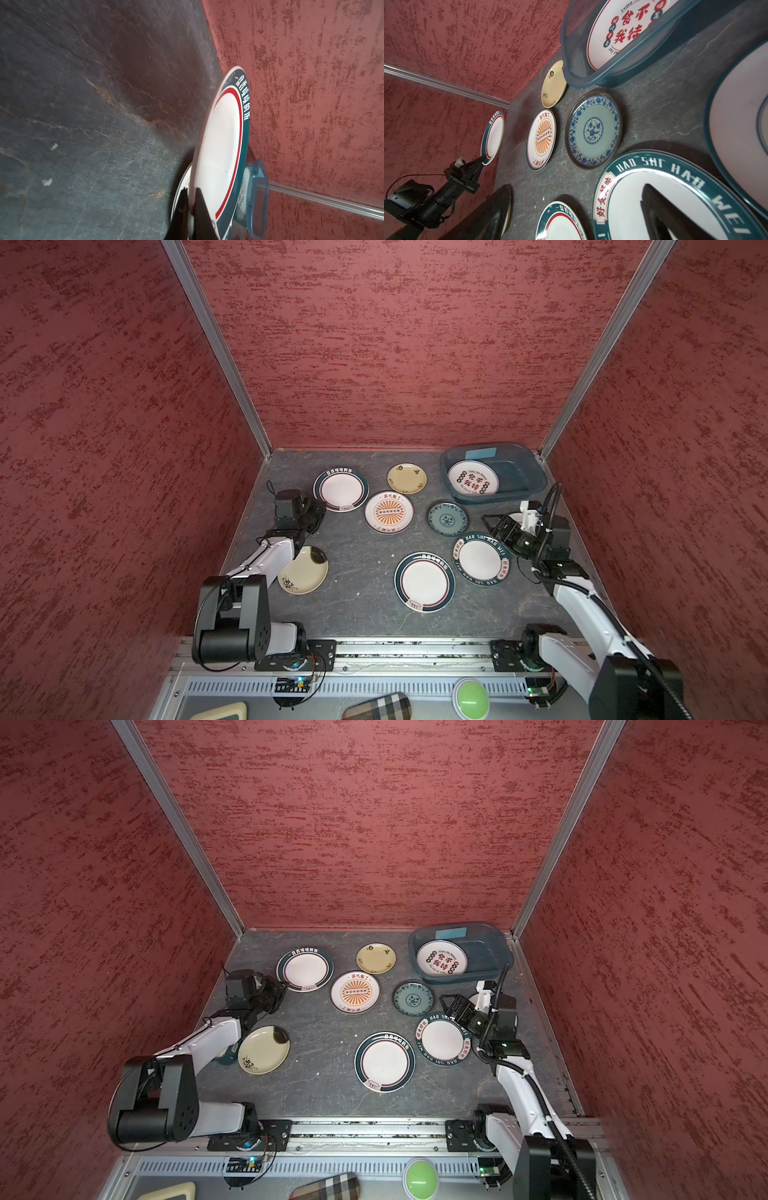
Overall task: Place the plates into the plastic bin on the countertop
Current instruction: 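Lift the green-rimmed plate with left gripper toward right gripper while right gripper approaches, then grasp the green-rimmed plate rim with right gripper and open left gripper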
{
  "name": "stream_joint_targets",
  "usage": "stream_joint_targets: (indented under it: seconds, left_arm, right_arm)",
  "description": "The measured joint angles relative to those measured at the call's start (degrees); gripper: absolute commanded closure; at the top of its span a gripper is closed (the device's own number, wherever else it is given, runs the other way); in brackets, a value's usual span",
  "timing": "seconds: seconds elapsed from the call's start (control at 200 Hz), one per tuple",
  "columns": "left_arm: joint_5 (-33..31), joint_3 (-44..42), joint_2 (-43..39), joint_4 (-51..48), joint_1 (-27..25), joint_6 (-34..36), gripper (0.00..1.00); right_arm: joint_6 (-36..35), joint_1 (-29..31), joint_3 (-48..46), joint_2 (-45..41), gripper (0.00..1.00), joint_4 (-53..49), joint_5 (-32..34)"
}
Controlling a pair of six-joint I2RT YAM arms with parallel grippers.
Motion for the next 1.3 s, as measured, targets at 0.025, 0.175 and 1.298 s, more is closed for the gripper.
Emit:
stream_joint_targets:
  seconds: [0.025, 0.175, 1.298]
  left_arm:
    - [0.7, -0.42, -0.52, 0.07, -0.11, -0.02, 1.0]
    - [2.8, -2.4, -3.3, -0.24, -2.14, -0.31, 1.0]
    - [4.76, -3.56, 2.78, 12.5, -29.44, 0.61, 1.0]
  right_arm:
    - [0.31, 0.0, 0.33, 0.35, 0.01, 0.02, -0.44]
    - [1.68, 0.33, 2.38, 1.66, 0.01, 0.63, -2.4]
    - [5.97, 16.26, 8.5, 18.01, 0.32, 9.99, -0.44]
